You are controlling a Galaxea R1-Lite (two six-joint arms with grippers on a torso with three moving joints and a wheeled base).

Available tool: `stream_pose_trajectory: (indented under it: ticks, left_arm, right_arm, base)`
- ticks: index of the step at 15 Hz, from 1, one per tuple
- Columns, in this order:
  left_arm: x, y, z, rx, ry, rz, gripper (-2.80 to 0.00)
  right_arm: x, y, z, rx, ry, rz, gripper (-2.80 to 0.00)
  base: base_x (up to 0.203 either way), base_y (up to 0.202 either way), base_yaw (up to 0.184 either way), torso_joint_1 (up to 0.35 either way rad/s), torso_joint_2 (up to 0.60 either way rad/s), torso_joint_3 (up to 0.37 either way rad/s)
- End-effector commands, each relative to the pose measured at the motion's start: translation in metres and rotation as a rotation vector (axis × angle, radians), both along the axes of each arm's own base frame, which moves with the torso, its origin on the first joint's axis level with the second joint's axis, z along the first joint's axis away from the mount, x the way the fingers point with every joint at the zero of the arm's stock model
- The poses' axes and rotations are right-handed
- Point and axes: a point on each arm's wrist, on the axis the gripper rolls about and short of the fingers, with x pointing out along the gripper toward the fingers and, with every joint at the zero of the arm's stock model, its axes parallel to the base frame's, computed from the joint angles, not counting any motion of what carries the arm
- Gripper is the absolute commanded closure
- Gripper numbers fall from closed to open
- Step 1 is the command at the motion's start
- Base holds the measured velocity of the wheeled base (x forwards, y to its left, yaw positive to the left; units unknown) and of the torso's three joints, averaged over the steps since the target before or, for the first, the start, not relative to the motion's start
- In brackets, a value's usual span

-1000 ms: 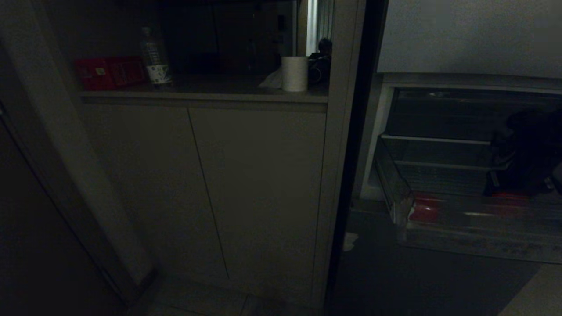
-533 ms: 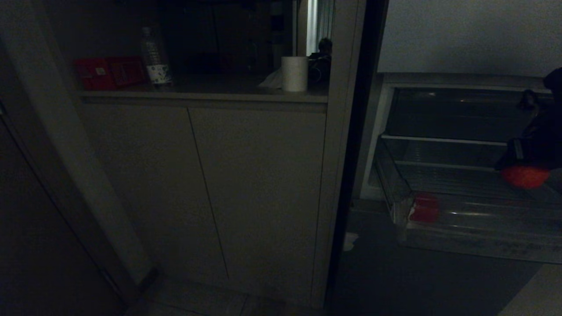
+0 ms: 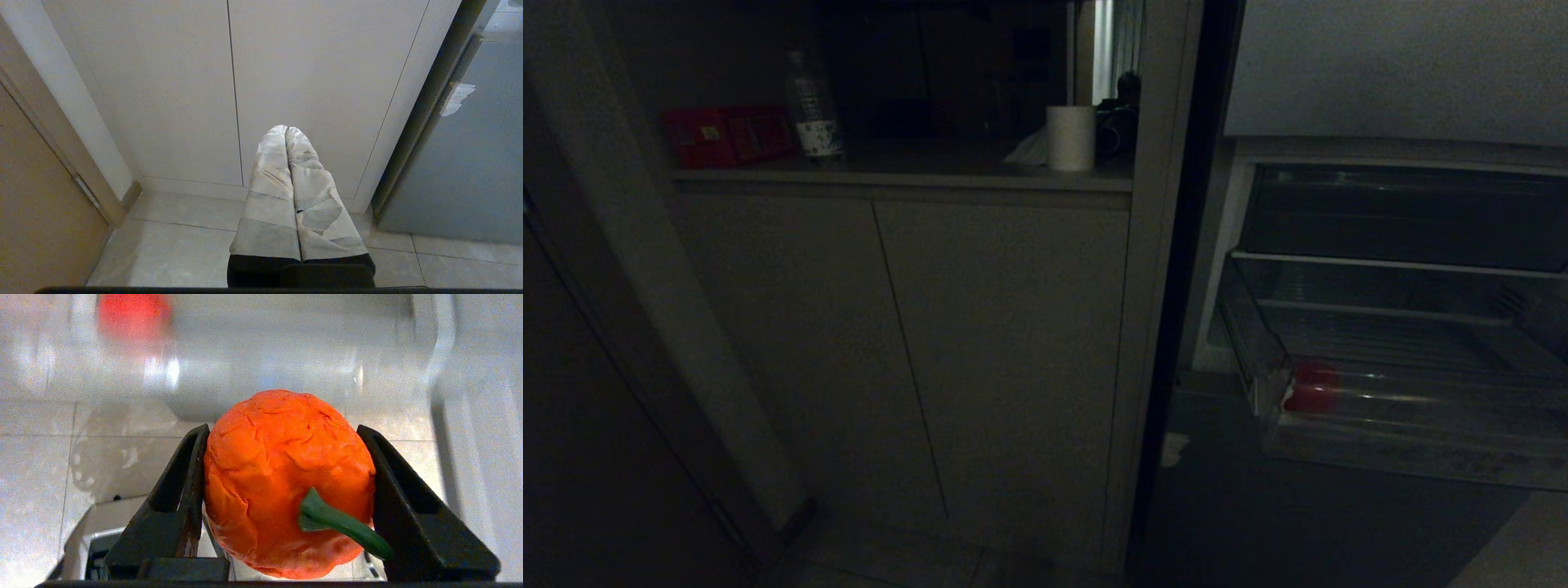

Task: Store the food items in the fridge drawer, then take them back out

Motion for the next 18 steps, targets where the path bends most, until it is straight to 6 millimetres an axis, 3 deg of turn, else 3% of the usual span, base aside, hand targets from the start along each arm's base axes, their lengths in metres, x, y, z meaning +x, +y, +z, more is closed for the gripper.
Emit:
stream_pose_trajectory:
  ticks: [1,4,6,8,10,12,15,18]
  left_arm:
    - [0.000,0.000,0.000,0.000,0.002,0.000,0.00]
    - [0.000,0.000,0.000,0.000,0.002,0.000,0.00]
    - [0.000,0.000,0.000,0.000,0.002,0.000,0.00]
    - [0.000,0.000,0.000,0.000,0.002,0.000,0.00]
    - [0.000,0.000,0.000,0.000,0.000,0.000,0.00]
    - [0.000,0.000,0.000,0.000,0.002,-0.001,0.00]
    - [0.000,0.000,0.000,0.001,0.002,0.000,0.00]
    - [0.000,0.000,0.000,-0.004,0.001,-0.001,0.00]
  right_arm:
    - [-0.099,0.021,-0.031,-0.032,-0.173,0.028,0.00]
    - [-0.137,0.029,-0.103,-0.048,-0.290,0.093,0.00]
    - [-0.156,0.034,-0.138,-0.069,-0.381,0.155,0.00]
    - [-0.160,0.036,-0.178,-0.077,-0.379,0.209,0.00]
    - [-0.150,0.034,-0.212,-0.093,-0.380,0.262,0.00]
    - [-0.149,0.032,-0.230,-0.113,-0.409,0.312,0.00]
    - [-0.165,0.032,-0.232,-0.144,-0.631,0.320,0.00]
    - [-0.168,0.031,-0.233,-0.128,-0.675,0.318,0.00]
  base:
    - [0.000,0.000,0.000,0.000,0.00,0.000]
    - [0.000,0.000,0.000,0.000,0.00,0.000]
    - [0.000,0.000,0.000,0.000,0.00,0.000]
    - [0.000,0.000,0.000,0.000,0.00,0.000]
    - [0.000,0.000,0.000,0.000,0.00,0.000]
    - [0.000,0.000,0.000,0.000,0.00,0.000]
    - [0.000,0.000,0.000,0.000,0.00,0.000]
    - [0.000,0.000,0.000,0.000,0.00,0.000]
